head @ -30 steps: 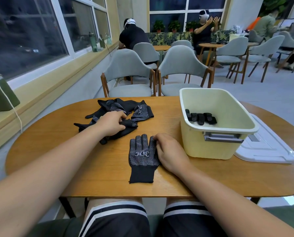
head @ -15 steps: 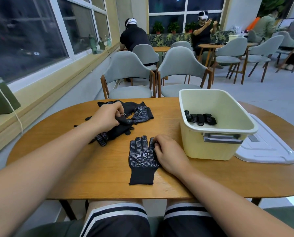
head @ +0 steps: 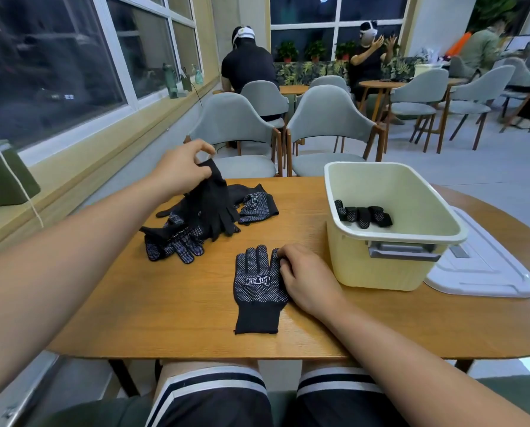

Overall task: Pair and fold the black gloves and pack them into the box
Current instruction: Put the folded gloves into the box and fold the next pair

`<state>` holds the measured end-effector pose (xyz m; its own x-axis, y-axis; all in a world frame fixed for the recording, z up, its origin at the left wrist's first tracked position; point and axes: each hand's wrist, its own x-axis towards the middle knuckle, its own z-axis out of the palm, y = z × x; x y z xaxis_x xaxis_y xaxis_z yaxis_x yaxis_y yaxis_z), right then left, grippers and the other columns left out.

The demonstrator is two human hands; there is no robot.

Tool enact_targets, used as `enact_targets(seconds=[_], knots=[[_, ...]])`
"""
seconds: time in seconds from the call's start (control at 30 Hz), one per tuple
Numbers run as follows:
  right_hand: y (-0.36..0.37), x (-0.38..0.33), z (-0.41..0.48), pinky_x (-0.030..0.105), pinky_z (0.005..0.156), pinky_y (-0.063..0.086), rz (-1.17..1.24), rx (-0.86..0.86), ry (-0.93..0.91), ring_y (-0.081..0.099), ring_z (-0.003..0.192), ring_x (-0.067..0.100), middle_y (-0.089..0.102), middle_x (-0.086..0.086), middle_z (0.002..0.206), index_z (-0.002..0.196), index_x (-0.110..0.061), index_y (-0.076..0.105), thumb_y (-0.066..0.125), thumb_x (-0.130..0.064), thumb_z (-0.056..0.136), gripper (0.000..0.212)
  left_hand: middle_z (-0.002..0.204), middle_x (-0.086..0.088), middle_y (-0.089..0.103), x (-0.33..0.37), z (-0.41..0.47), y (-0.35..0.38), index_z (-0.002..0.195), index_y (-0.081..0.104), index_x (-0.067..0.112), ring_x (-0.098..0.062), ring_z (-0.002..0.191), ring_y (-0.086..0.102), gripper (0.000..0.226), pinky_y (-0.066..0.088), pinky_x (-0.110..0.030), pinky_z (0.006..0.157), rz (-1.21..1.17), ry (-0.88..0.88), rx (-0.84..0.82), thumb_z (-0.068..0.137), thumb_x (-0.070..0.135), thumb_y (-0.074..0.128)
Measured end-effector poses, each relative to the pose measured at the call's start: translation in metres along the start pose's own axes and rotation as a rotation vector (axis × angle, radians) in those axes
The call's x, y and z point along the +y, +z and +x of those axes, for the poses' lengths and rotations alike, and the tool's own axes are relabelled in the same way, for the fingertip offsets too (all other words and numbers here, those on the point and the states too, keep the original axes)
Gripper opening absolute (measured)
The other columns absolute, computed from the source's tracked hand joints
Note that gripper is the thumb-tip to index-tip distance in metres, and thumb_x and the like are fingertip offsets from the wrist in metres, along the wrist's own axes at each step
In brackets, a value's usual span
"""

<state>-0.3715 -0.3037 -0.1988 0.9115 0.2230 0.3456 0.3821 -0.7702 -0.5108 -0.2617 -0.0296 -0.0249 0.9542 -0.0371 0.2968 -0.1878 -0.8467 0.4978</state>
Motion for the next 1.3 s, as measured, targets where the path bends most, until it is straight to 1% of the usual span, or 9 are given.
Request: enact_targets(seconds=[0.17,0.43,0.63,0.77,0.9,1.03,1.13,1.23,1.3], knots=[[0.001,0.000,0.000,0.046,0.094,0.051,-0.008,-0.003,0.000,0.061,0.106,0.024,0.065,0.002,0.111,0.109,-0.018,0.060,0.050,-0.023,0.104,0.012,0.104,-0.013,0.067,0.005,0.001,-0.013,0.121,0.064,0.037,-0.029,0.089,0.069,0.029,0.058,-0.042,0.068,-0.112,-0.076,0.036,0.099,0.018,0.061],[0.002,0.002,-0.001,0.044,0.096,0.050,-0.006,0.000,-0.017,0.061,0.109,0.024,0.065,0.002,0.114,0.113,-0.020,0.060,0.050,-0.021,0.106,0.013,0.115,-0.020,0.073,0.029,-0.006,-0.018,0.098,0.076,0.007,-0.029,0.092,0.078,0.013,0.067,-0.038,0.083,-0.426,-0.136,-0.030,0.101,0.009,0.064],[0.000,0.003,-0.004,0.037,0.100,0.049,0.080,0.047,-0.022,0.062,0.114,0.018,0.066,-0.002,0.120,0.122,-0.024,0.063,0.047,-0.026,0.112,0.019,0.115,-0.018,0.072,0.054,-0.022,-0.022,0.105,0.080,0.006,-0.027,0.088,0.080,0.022,0.065,-0.029,0.079,-0.609,-0.158,-0.073,0.102,0.006,0.059],[-0.011,-0.006,-0.007,0.033,0.104,0.050,0.170,0.148,-0.034,0.063,0.119,0.011,0.069,-0.005,0.125,0.128,-0.023,0.068,0.052,-0.026,0.112,0.022,0.101,-0.015,0.077,0.058,-0.036,-0.024,0.108,0.080,0.014,-0.015,0.073,0.075,0.037,0.066,-0.029,0.079,-0.475,-0.045,-0.050,0.098,-0.008,0.053],[-0.028,-0.035,-0.009,0.031,0.098,0.052,0.452,0.146,0.028,0.067,0.110,0.003,0.076,-0.013,0.112,0.117,-0.024,0.075,0.051,-0.032,0.114,0.025,0.094,-0.012,0.077,0.060,-0.045,-0.023,0.106,0.082,0.023,-0.025,0.078,0.073,0.028,0.067,-0.039,0.083,-0.354,0.044,0.017,0.091,0.001,0.073],[-0.028,-0.072,-0.002,0.038,0.099,0.057,1.013,-0.046,0.245,0.076,0.111,0.020,0.082,0.003,0.113,0.117,-0.011,0.077,0.042,-0.046,0.114,0.049,0.082,0.001,0.078,0.061,-0.052,-0.021,0.096,0.082,0.030,-0.022,0.082,0.073,0.010,0.061,-0.044,0.080,-0.249,0.114,0.089,0.090,0.022,0.081],[-0.031,-0.087,0.005,0.035,0.097,0.057,1.305,-0.219,0.395,0.076,0.117,0.028,0.080,0.014,0.121,0.126,-0.003,0.072,0.033,-0.068,0.106,0.078,0.092,0.002,0.069,0.059,-0.056,-0.020,0.095,0.082,0.032,-0.011,0.075,0.062,0.007,0.055,-0.035,0.075,-0.152,0.194,0.152,0.089,0.033,0.085],[-0.038,-0.089,0.009,0.044,0.116,0.050,1.501,-0.371,0.440,0.070,0.130,0.029,0.074,0.018,0.134,0.140,-0.001,0.064,0.025,-0.079,0.103,0.095,0.105,0.001,0.055,0.059,-0.067,-0.021,0.096,0.082,0.030,0.002,0.080,0.052,0.009,0.037,-0.013,0.073,-0.087,0.251,0.172,0.088,0.032,0.086],[-0.042,-0.087,0.014,0.047,0.122,0.044,1.591,-0.426,0.466,0.066,0.135,0.031,0.070,0.021,0.140,0.146,0.001,0.058,0.026,-0.084,0.100,0.102,0.110,0.004,0.056,0.060,-0.078,-0.021,0.093,0.080,0.032,0.000,0.093,0.055,0.008,0.038,-0.012,0.082,-0.094,0.288,0.154,0.088,0.033,0.086]])
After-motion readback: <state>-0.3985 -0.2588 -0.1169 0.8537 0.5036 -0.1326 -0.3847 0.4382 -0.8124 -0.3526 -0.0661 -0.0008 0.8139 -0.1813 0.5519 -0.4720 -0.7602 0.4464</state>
